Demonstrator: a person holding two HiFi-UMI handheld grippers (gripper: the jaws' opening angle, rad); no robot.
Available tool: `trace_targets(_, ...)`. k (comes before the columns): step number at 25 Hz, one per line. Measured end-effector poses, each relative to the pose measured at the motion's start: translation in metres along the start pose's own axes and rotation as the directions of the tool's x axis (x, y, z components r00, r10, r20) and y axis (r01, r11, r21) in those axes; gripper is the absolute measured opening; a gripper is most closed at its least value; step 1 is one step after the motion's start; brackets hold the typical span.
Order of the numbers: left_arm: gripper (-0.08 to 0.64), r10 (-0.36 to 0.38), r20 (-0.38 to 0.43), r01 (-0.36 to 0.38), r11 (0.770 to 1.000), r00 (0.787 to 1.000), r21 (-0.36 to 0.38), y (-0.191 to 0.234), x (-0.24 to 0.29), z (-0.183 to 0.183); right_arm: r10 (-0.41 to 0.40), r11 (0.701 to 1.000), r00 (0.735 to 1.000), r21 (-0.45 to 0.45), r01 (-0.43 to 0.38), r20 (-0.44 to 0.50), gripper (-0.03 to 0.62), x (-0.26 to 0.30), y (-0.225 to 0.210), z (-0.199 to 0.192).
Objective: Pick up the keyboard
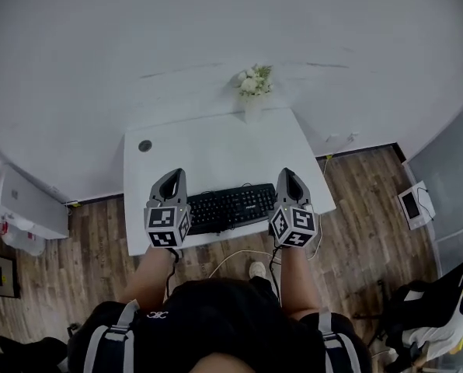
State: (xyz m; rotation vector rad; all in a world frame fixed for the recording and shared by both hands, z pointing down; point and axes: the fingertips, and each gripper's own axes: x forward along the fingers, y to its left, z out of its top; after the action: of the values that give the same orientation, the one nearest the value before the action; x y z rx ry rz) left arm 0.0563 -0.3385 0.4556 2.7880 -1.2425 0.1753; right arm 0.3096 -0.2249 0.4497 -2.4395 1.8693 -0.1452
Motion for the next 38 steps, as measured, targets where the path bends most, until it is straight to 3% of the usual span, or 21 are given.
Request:
trace_targets(7, 0.006, 0.134, -0.016, -0.134, 0.991, 0.991, -0.013, -0.020, 0.019, -0.006, 0.131, 0.991, 0.990, 0.010, -0.131, -0.043, 0.005, 0.047, -0.036, -0.005)
trace_targets(12, 0.006, 0.217, -0.042, -0.220, 0.974, 0.975, -0.063, -0.014, 0.020, -0.018, 0.219, 0.976, 0.972, 0.016, -0.218, -0.086, 0.005, 0.072, -0.042, -0.018)
trace_targets(19, 0.006, 0.325, -0.073, -0.328, 0.944, 0.943, -0.033, -0.002, -0.001, -0.032, 0.294, 0.955, 0.950, 0.004, -0.295, -0.107, 0.005, 0.088, -0.035, -0.025)
trace_targets(25, 0.006, 0.371, -0.066, -0.374, 0.927, 0.926, -0.032, 0.017, -0.020, -0.034, 0.284, 0.958, 0.954, 0.000, -0.286, -0.091, 0.005, 0.088, -0.028, -0.030)
trace_targets(30, 0.007, 0.375, -0.069, -0.378, 0.925, 0.924, -0.033, 0.028, -0.031, -0.035, 0.225, 0.974, 0.974, 0.025, -0.224, -0.027, 0.006, 0.077, -0.036, -0.026)
trace_targets(34, 0.009, 0.376, -0.105, -0.382, 0.923, 0.921, -0.044, 0.035, -0.035, -0.050, 0.215, 0.976, 0.976, 0.033, -0.213, -0.045, 0.008, 0.070, -0.043, -0.037)
trace_targets(36, 0.065, 0.376, -0.143, -0.386, 0.922, 0.915, -0.045, 0.038, -0.035, -0.063, 0.198, 0.980, 0.979, 0.042, -0.196, -0.051, 0.008, 0.067, -0.052, -0.044)
trace_targets(38, 0.103, 0.373, -0.186, -0.386, 0.922, 0.909, -0.038, 0.041, -0.034, -0.077, 0.192, 0.981, 0.979, 0.052, -0.189, -0.063, 0.066, 0.067, -0.060, -0.053)
